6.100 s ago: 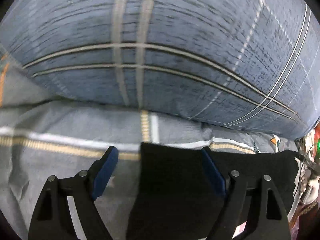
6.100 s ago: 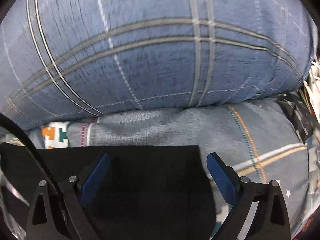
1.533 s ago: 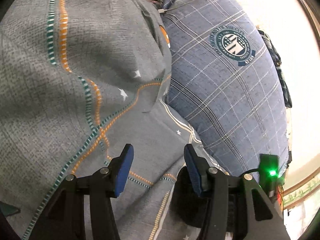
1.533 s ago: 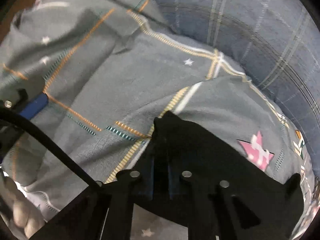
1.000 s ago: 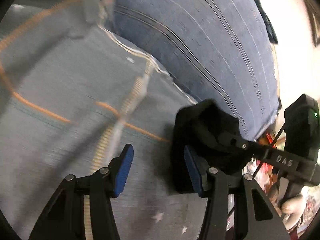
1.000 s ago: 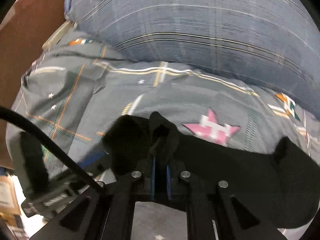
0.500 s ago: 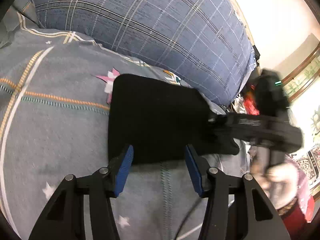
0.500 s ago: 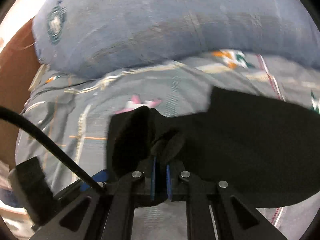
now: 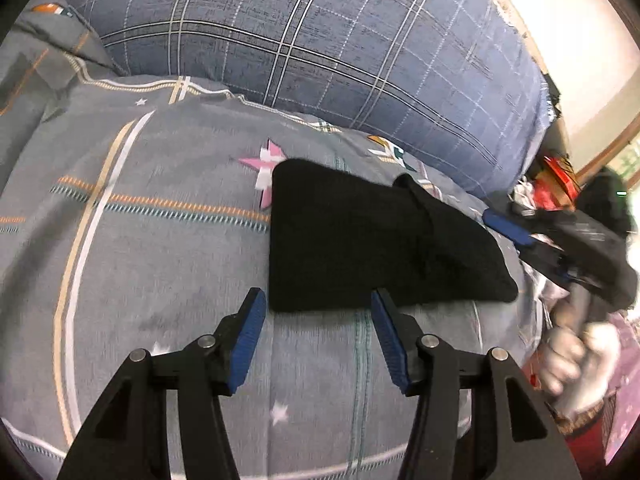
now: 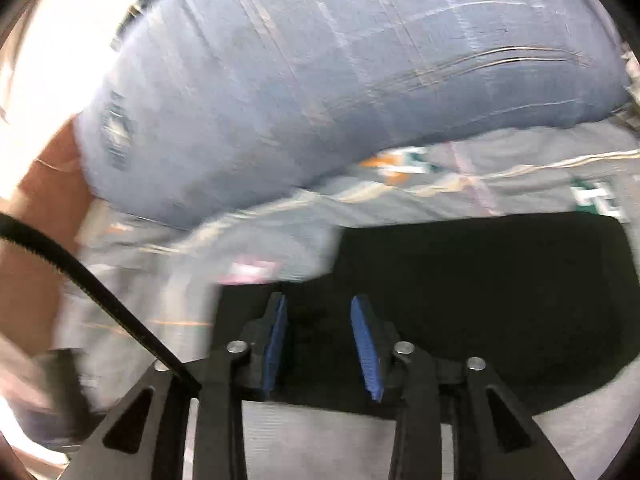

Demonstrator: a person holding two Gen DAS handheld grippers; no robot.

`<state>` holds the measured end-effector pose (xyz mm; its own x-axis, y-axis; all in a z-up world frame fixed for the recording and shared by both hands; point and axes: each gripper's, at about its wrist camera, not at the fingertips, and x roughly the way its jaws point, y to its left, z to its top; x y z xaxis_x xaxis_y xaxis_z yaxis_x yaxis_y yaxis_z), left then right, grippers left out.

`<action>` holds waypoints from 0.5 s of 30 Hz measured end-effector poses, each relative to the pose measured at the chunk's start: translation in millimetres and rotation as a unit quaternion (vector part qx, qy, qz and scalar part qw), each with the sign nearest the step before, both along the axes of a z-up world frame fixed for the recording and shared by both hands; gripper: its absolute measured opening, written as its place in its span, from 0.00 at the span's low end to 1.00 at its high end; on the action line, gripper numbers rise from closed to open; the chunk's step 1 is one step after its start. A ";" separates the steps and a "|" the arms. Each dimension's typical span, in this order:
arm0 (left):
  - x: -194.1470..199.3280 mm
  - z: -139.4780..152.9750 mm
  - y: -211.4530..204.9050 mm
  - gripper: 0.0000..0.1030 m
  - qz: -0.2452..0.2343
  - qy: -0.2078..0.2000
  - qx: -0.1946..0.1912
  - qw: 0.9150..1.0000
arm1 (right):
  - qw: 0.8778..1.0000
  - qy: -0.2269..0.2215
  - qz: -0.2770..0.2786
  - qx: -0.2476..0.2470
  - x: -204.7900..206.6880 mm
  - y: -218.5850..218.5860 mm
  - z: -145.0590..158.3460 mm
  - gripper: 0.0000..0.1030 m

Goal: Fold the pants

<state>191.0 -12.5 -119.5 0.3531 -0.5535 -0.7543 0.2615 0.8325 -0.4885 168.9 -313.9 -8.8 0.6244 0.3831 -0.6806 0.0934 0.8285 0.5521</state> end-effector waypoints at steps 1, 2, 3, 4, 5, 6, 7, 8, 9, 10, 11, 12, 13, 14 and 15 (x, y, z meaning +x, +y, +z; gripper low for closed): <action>3.6 -1.2 -6.9 0.52 0.002 0.001 -0.001 1.000 | 1.000 -0.003 0.015 0.026 2.9 2.8 1.4 0.33; 6.8 -3.4 -14.2 0.52 0.003 0.002 -0.001 1.000 | 0.998 -0.003 0.031 0.055 9.1 8.8 0.9 0.33; 11.5 -7.3 -23.3 0.52 0.004 0.005 -0.001 1.000 | 0.996 0.001 0.043 0.079 15.9 14.0 -3.5 0.33; 14.3 -10.8 -30.1 0.52 0.004 0.006 0.000 1.000 | 0.993 0.010 0.055 0.101 23.3 20.7 -9.9 0.33; 15.1 -13.7 -35.0 0.52 0.004 0.005 0.005 1.000 | 0.990 0.020 0.069 0.125 30.8 28.0 -19.7 0.33; 13.3 -18.6 -40.9 0.52 0.002 0.004 0.013 1.000 | 0.987 0.030 0.078 0.135 36.2 34.2 -29.3 0.33; 13.1 -22.8 -45.9 0.52 0.001 0.002 0.024 1.000 | 0.987 0.044 0.082 0.131 43.9 39.2 -41.2 0.33; 13.3 -26.2 -49.0 0.52 0.000 0.001 0.029 1.000 | 0.987 0.057 0.079 0.125 49.0 40.0 -51.0 0.33; 14.0 -28.6 -51.0 0.54 -0.002 -0.002 0.030 1.000 | 0.988 0.074 0.068 0.120 53.8 37.9 -63.2 0.33; 13.8 -29.9 -52.2 0.57 -0.006 -0.005 0.027 1.000 | 0.988 0.090 0.055 0.115 56.8 33.3 -75.9 0.31; 13.5 -31.4 -53.8 0.58 -0.010 -0.007 0.026 1.000 | 0.988 0.104 0.041 0.107 59.3 26.7 -89.7 0.24; 14.0 -33.1 -55.8 0.60 -0.013 -0.010 0.026 1.000 | 0.986 0.109 0.034 0.119 62.7 20.5 -100.1 0.00; 13.8 -34.9 -57.7 0.62 -0.017 -0.014 0.026 0.999 | 0.984 0.114 0.026 0.137 62.9 13.3 -110.9 0.00; 13.3 -36.4 -59.9 0.63 -0.019 -0.018 0.028 0.999 | 0.978 0.108 0.020 0.176 61.9 6.8 -120.2 0.00; 12.3 -37.2 -62.2 0.66 -0.021 -0.022 0.031 0.999 | 0.973 0.106 0.013 0.206 60.9 2.8 -127.3 0.00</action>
<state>203.4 -74.7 -156.7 0.3638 -0.5216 -0.7718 0.3159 0.8485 -0.4245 229.8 -311.1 -136.1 0.4730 0.6642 -0.5789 0.2229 0.5455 0.8079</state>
